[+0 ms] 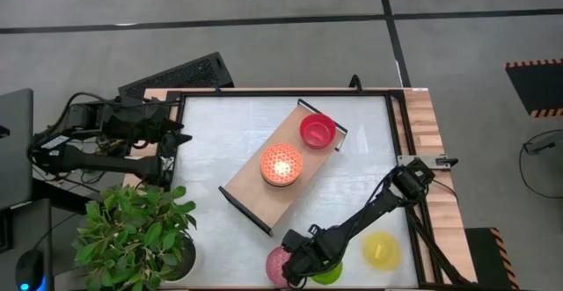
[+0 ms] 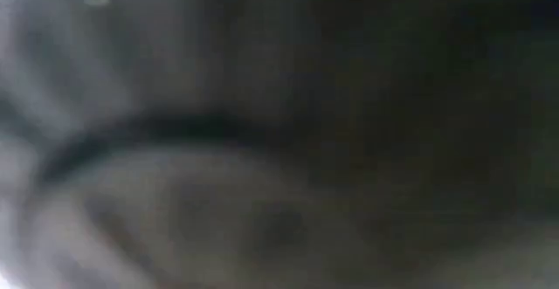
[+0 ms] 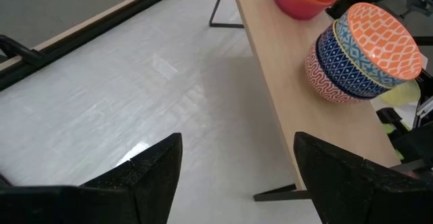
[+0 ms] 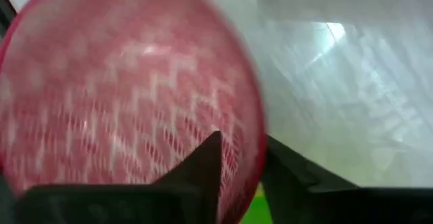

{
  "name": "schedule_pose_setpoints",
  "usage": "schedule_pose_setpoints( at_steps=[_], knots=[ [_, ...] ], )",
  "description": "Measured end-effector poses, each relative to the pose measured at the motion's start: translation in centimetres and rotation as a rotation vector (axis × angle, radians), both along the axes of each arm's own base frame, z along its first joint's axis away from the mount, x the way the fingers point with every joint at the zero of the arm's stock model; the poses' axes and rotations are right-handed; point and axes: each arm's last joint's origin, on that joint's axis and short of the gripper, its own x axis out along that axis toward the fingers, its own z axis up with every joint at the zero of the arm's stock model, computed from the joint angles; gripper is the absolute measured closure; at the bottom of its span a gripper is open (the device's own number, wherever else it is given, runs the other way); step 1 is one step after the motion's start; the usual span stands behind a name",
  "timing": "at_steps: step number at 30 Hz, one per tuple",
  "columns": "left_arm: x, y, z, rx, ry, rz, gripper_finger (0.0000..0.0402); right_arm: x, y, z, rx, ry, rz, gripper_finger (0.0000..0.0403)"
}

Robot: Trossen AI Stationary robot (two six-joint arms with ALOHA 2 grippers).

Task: Place and stack bowls onto a shelf
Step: Stack the red patterned bowl on top of the orange patterned bowl on the shelf

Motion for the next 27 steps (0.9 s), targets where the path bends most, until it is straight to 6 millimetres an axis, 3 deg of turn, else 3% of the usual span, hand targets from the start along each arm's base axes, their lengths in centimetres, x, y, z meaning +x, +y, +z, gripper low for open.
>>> schedule_pose_setpoints(
  at_steps=[4,11,15,23,27],
  knots=[
    [0.0,0.0,0.0,0.001,0.000,0.002,0.0132,0.0,-0.1,0.0,-0.005,0.003,0.002,0.0365],
    [0.0,0.0,0.0,0.002,0.000,0.002,0.0132,0.0,0.0,0.3,0.004,0.005,0.007,0.0364],
    [0.0,0.0,0.0,0.004,0.001,0.003,0.0132,-0.1,-0.1,1.5,0.009,0.008,0.016,0.0364],
    [0.0,0.1,0.0,0.018,0.003,0.017,0.0132,-2.5,-1.6,7.6,0.039,-0.001,0.084,0.0364],
    [0.0,0.1,0.0,0.018,0.003,0.017,0.0132,-4.2,-3.9,12.9,0.075,-0.078,0.084,0.0364]
  ],
)
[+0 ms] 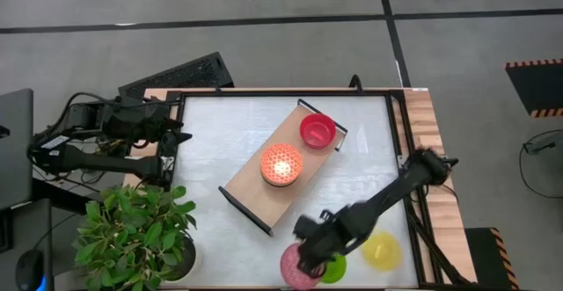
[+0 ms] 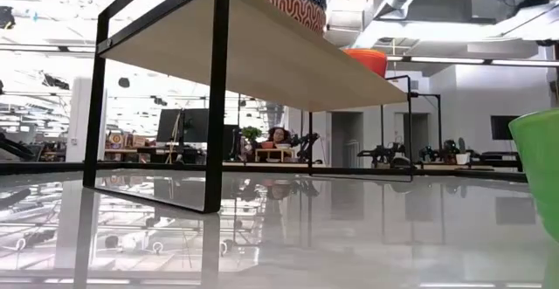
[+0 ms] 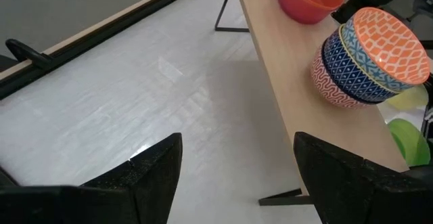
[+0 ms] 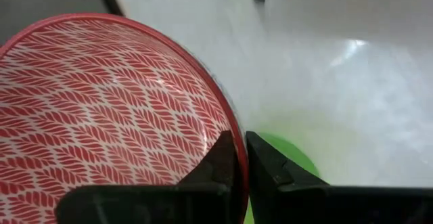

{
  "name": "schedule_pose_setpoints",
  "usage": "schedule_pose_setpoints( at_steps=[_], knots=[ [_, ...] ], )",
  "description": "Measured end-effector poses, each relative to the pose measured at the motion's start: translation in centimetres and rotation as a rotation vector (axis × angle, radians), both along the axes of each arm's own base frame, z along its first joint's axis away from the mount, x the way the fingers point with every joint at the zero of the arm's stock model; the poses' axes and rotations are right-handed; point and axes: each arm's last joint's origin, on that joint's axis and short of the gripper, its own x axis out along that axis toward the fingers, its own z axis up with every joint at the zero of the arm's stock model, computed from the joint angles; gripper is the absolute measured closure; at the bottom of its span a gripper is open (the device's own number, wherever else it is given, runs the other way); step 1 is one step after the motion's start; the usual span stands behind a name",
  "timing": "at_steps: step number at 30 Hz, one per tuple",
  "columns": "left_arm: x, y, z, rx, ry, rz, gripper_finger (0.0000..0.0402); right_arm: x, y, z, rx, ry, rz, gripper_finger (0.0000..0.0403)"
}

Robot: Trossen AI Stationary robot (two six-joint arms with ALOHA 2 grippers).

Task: Place and stack bowls onto a shelf
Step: Stack the red patterned bowl on top of the orange patterned bowl on the shelf

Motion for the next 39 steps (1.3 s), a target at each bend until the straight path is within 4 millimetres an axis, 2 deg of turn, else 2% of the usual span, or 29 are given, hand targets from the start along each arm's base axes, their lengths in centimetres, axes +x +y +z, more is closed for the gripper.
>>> schedule_pose_setpoints(
  at_steps=[5,8,13,18,23,27,31,35,39],
  knots=[
    [0.0,0.0,0.0,0.008,0.004,-0.007,0.0132,-2.6,-5.0,6.5,0.004,-0.142,-0.112,0.0364],
    [0.0,0.0,0.0,0.017,0.008,-0.015,0.0132,-4.1,-8.5,9.7,-0.004,-0.248,-0.214,0.0364],
    [0.0,0.0,0.0,0.028,0.012,-0.023,0.0132,-6.3,-13.6,13.6,-0.063,-0.408,-0.307,0.0364],
    [0.0,0.0,0.0,0.040,0.018,-0.030,0.0132,-6.2,-17.6,14.3,-0.173,-0.443,-0.346,0.0364],
    [0.0,0.0,0.0,0.033,0.014,-0.021,0.0132,-4.2,-20.7,13.4,-0.203,-0.423,-0.288,0.0364],
    [0.0,0.0,0.0,0.020,0.008,-0.006,0.0132,-2.9,-22.3,13.2,-0.228,-0.399,-0.220,0.0364],
    [0.0,0.1,0.0,0.016,0.000,0.038,0.0132,-1.9,-23.7,14.0,-0.268,-0.382,-0.140,0.0364],
    [0.0,0.2,0.0,0.011,-0.009,0.080,0.0132,-0.4,-24.6,14.5,-0.295,-0.357,-0.022,0.0364],
    [-0.1,0.3,0.1,0.028,-0.013,0.129,0.0132,0.0,-25.2,15.4,-0.309,-0.289,0.083,0.0364]
  ],
)
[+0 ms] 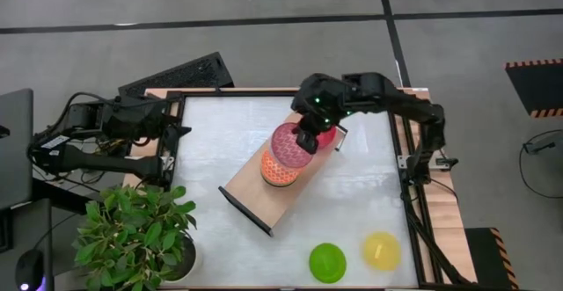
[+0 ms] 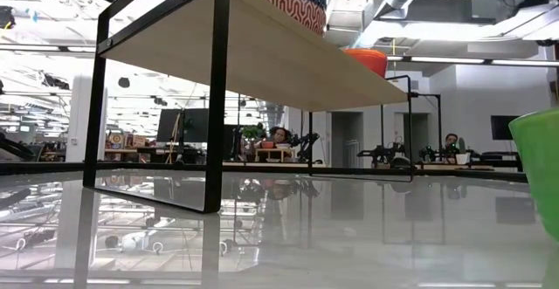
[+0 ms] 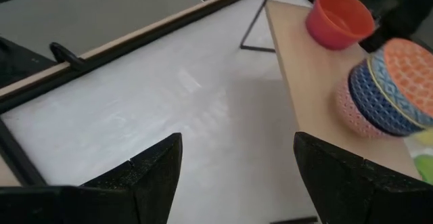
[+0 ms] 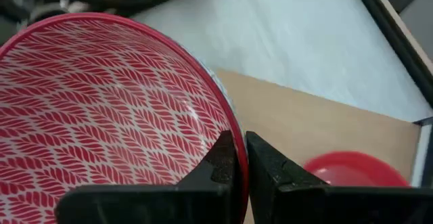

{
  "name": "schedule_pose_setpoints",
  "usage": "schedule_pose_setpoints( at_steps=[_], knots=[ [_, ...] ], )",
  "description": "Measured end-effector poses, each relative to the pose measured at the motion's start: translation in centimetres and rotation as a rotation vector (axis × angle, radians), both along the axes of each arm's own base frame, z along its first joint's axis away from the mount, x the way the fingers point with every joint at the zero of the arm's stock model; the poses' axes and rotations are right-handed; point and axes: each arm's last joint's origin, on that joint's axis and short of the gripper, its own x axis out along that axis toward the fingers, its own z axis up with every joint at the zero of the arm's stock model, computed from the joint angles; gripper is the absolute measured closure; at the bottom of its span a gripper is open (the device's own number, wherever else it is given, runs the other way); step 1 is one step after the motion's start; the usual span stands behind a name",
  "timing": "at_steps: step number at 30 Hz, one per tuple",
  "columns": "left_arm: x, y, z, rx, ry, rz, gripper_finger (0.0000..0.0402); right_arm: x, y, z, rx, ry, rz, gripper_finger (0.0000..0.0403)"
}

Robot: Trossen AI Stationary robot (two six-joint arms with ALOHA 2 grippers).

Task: Place and stack bowls onto a shelf
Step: Stack the red patterned bowl on top of the orange patterned bowl on the shelf

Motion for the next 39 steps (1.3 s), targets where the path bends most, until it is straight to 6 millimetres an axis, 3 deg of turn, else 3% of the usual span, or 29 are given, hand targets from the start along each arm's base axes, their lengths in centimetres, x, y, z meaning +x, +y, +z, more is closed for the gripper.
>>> schedule_pose_setpoints(
  at_steps=[5,10,16,23,39],
  knots=[
    [0.0,0.1,0.0,0.013,-0.005,0.045,0.0132,0.5,-0.3,-1.1,-0.009,0.044,0.076,0.0364],
    [-0.1,0.2,0.0,0.032,-0.004,0.071,0.0132,0.4,-0.1,-0.9,-0.032,0.049,0.130,0.0364],
    [-0.1,0.2,0.1,0.032,-0.011,0.096,0.0132,1.7,-0.1,-1.7,-0.066,0.042,0.172,0.0364],
    [-0.1,0.2,0.1,0.024,-0.017,0.106,0.0132,3.8,-0.2,-4.0,-0.088,0.104,0.221,0.0364],
    [-0.1,0.3,0.1,0.025,-0.018,0.113,0.0132,3.7,-0.6,-3.9,-0.135,0.103,0.272,0.0364]
  ],
)
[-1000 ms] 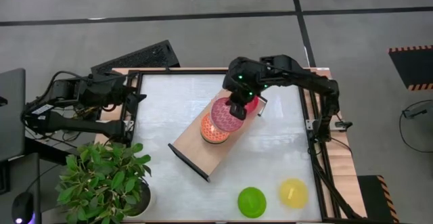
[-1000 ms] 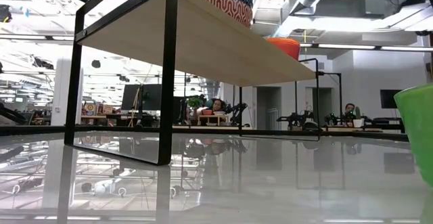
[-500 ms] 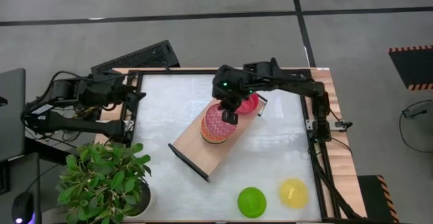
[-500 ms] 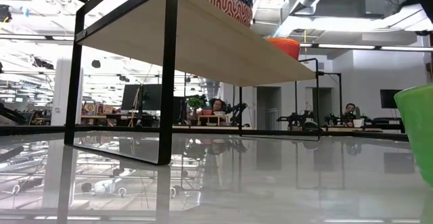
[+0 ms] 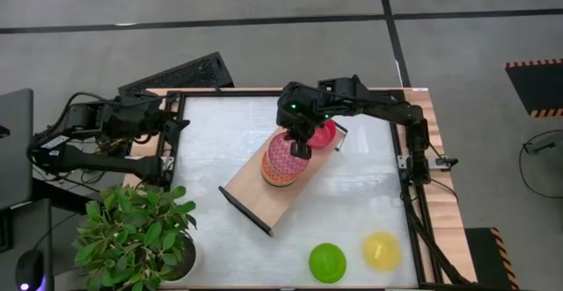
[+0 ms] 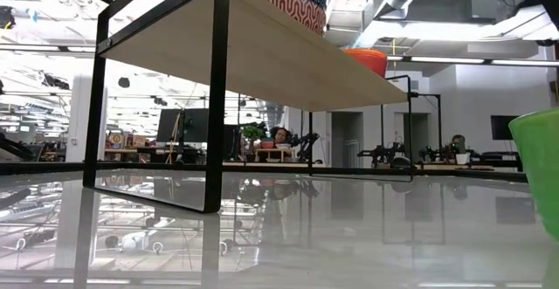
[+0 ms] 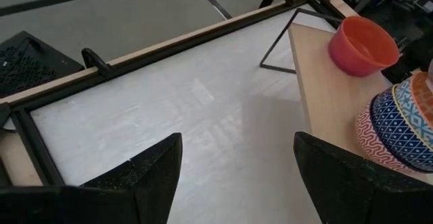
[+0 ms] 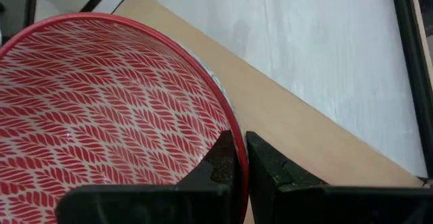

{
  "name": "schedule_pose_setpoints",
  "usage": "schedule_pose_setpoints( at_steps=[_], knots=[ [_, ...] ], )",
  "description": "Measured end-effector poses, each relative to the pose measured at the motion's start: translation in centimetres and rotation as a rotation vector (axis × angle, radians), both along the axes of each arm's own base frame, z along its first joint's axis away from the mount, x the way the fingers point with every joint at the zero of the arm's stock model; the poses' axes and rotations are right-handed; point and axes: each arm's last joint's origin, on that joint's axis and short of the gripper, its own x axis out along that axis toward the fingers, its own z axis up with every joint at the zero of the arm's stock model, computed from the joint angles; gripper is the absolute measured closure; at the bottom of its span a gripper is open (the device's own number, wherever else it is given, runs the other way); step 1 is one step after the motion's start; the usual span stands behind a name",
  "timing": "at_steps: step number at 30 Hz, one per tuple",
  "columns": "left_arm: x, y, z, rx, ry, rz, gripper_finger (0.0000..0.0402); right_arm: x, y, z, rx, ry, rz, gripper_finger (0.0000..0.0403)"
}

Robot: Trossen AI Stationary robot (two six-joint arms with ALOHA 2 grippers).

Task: Place and stack bowls onto a shelf
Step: Stack the red patterned bowl on top of the orange patterned bowl on the shelf

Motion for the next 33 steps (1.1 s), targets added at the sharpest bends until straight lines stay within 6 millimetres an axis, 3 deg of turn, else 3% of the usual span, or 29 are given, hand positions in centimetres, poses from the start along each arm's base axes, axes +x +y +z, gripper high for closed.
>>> schedule_pose_setpoints(
  at_steps=[11,27,33],
  knots=[
    [-0.01,0.00,0.00,0.000,0.000,0.000,0.0132,0.27,0.00,0.19,-0.020,-0.036,0.034,0.0333],
    [-0.01,0.00,0.00,0.002,0.002,-0.002,0.0132,0.37,0.43,0.28,0.015,-0.062,0.158,0.0324],
    [-0.01,0.00,-0.01,0.002,0.002,-0.002,0.0132,0.34,-0.03,0.36,0.056,-0.076,0.174,0.0289]
  ],
)
